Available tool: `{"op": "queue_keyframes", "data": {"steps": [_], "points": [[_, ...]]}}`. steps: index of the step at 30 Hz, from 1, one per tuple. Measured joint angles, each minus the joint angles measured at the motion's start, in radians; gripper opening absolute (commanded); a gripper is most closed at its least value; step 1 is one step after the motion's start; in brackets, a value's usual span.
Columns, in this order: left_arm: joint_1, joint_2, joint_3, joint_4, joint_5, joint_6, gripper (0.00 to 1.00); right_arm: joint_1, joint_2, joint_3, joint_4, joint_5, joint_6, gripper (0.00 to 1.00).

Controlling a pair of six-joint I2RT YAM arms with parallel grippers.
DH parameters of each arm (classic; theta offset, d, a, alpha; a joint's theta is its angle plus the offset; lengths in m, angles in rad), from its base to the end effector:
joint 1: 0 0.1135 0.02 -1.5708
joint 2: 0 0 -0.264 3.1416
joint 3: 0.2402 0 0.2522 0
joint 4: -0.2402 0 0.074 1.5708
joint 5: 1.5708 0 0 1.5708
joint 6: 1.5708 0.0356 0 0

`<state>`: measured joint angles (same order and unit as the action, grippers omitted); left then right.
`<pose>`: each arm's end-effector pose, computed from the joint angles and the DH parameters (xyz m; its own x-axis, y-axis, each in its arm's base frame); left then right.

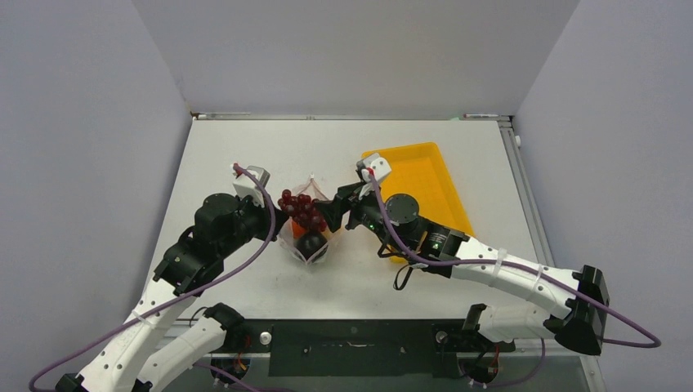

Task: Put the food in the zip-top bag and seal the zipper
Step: Place the fake fruit in the zipper food storage bag, then adjust the zipper food storage bag at the center of the board.

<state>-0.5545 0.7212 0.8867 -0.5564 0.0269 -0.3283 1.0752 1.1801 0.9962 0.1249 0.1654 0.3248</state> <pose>0.1311 -0.0823 0.3456 -0.4831 -0.0799 -0.8719 0.4138 0.8568 -0.3078 0.1384 0.2437 0.3654 -0.2785 0.1467 -0.9492 -0.7393 0.5981 0.3094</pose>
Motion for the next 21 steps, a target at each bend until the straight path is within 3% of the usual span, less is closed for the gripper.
{"op": "queue_keyframes", "data": {"steps": [8, 21], "points": [[0.000, 0.000, 0.000, 0.000, 0.000, 0.000, 0.00, 0.000, -0.050, 0.000, -0.061, 0.107, 0.000, 0.65], [0.000, -0.003, 0.000, 0.000, 0.000, 0.000, 0.00, -0.034, 0.010, 0.048, -0.414, 0.345, 0.032, 0.65]]}}
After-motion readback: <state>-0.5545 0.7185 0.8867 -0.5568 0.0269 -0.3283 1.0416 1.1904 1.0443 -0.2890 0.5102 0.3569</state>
